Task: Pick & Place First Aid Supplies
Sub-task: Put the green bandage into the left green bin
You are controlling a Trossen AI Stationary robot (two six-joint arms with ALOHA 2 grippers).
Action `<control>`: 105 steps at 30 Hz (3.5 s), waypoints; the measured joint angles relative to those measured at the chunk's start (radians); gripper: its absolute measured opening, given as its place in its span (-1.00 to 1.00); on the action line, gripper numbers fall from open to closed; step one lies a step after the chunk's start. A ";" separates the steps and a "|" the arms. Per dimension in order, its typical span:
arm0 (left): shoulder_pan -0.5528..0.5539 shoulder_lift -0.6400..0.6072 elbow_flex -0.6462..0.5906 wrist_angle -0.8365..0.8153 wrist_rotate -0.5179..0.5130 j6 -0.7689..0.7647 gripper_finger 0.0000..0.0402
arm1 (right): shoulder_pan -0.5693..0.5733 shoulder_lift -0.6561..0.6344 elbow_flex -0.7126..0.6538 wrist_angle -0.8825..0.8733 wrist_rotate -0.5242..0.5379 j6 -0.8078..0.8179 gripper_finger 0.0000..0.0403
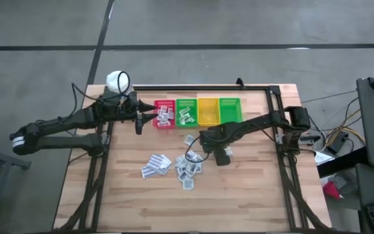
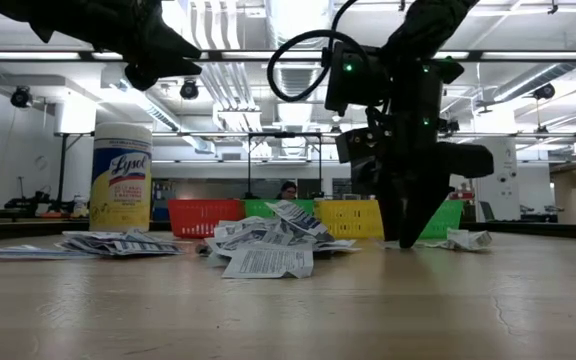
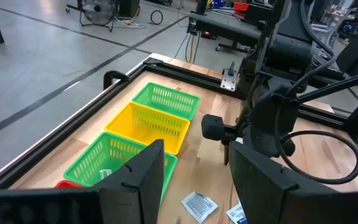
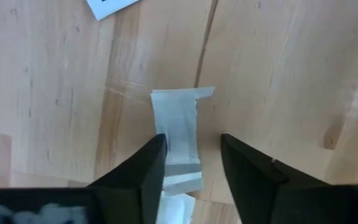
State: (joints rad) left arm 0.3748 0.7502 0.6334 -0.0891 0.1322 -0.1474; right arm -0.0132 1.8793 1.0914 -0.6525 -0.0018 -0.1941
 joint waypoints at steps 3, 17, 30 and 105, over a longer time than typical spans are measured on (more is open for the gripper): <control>0.000 0.000 0.000 0.003 -0.005 0.000 -0.13 | 0.001 0.001 -0.002 -0.003 0.002 0.000 -0.45; 0.000 0.000 0.000 0.008 -0.004 -0.005 -0.13 | -0.008 0.008 0.052 -0.018 0.009 -0.027 -0.96; 0.000 0.000 0.000 0.007 -0.003 -0.013 -0.13 | -0.133 0.011 0.249 -0.091 -0.159 -0.017 -0.96; 0.000 0.039 0.000 0.016 -0.003 0.015 -0.13 | -0.371 0.420 0.866 -0.277 -0.164 -0.039 -0.96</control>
State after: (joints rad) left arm 0.3751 0.7887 0.6332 -0.0735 0.1291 -0.1320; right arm -0.3840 2.2995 1.9577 -0.9298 -0.1659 -0.2333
